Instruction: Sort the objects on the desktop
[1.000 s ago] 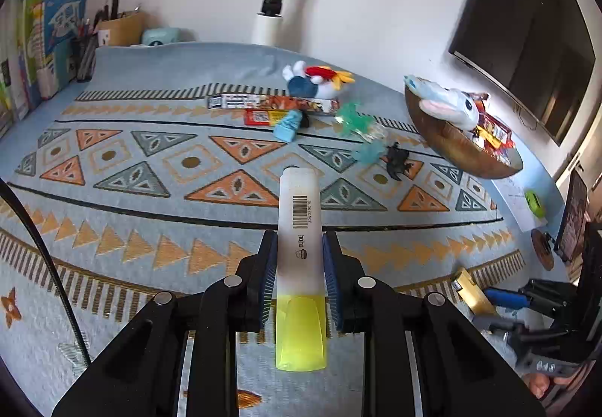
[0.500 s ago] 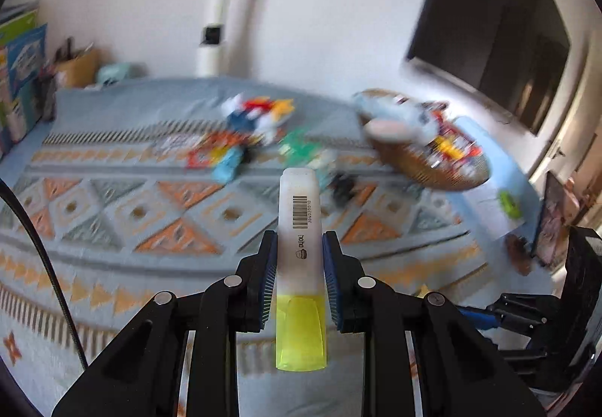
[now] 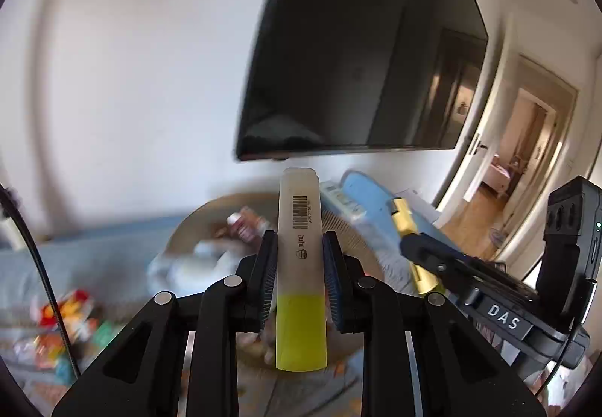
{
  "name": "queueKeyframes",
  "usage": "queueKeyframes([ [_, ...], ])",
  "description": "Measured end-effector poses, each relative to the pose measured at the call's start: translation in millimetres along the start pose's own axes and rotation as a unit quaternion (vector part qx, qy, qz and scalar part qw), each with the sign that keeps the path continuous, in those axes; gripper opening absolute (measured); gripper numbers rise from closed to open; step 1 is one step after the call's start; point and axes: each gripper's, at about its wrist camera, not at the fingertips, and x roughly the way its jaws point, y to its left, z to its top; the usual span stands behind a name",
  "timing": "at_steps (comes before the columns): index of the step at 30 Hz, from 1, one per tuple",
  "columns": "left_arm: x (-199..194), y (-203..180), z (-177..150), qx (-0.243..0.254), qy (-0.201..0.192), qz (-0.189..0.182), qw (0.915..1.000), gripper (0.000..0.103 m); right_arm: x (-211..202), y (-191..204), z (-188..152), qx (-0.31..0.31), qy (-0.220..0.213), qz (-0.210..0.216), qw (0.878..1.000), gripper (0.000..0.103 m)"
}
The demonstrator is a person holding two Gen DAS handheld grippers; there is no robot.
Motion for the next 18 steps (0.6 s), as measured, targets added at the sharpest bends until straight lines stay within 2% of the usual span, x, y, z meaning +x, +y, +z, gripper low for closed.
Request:
queueKeyframes([
  [1, 11.2, 0.5, 4.7, 0.001, -0.001, -0.005, 1.0, 0.021, 7.3, -1.6, 3.2, 0.0, 0.006, -0.005, 1.0, 0.025],
  [2, 19.8, 2.3, 7.7, 0.001, 0.003, -0.01, 0.9999, 0.026, 17.1, -4.2, 6.4, 0.002, 0.019, -0.011, 1.0, 0.027],
  [3, 30.2, 6.6, 11.1, -0.004, 0.01, -0.016, 0.9998, 0.034, 21.6, -7.8, 8.0, 0.006, 0.029, -0.011, 1.0, 0.034],
  [7, 36.9, 28.5, 8.1, -0.041, 0.026, -0.014, 0.9987, 0.035, 19.9, -19.4, 5.0, 0.027, 0.043, 0.017, 0.999, 0.039],
  [10, 11.4, 45.3, -6.7, -0.064, 0.021, -0.005, 0.9977, 0.035, 3.6, -8.5, -6.6, 0.011, 0.053, 0.04, 0.998, 0.04],
  [14, -36.4, 61.4, -34.6, -0.081, 0.02, 0.035, 0.9959, 0.037, -21.5, 22.9, -30.5, -0.012, 0.071, 0.099, 0.992, 0.043],
  [16, -64.1, 69.8, -54.4, -0.089, 0.023, 0.06, 0.9939, 0.038, -34.5, 48.5, -43.3, -0.041, 0.079, 0.121, 0.989, 0.057],
  [18, -92.0, 79.5, -75.9, -0.095, 0.027, 0.087, 0.9913, 0.038, -44.7, 80.1, -57.1, -0.08, 0.084, 0.142, 0.983, 0.065],
])
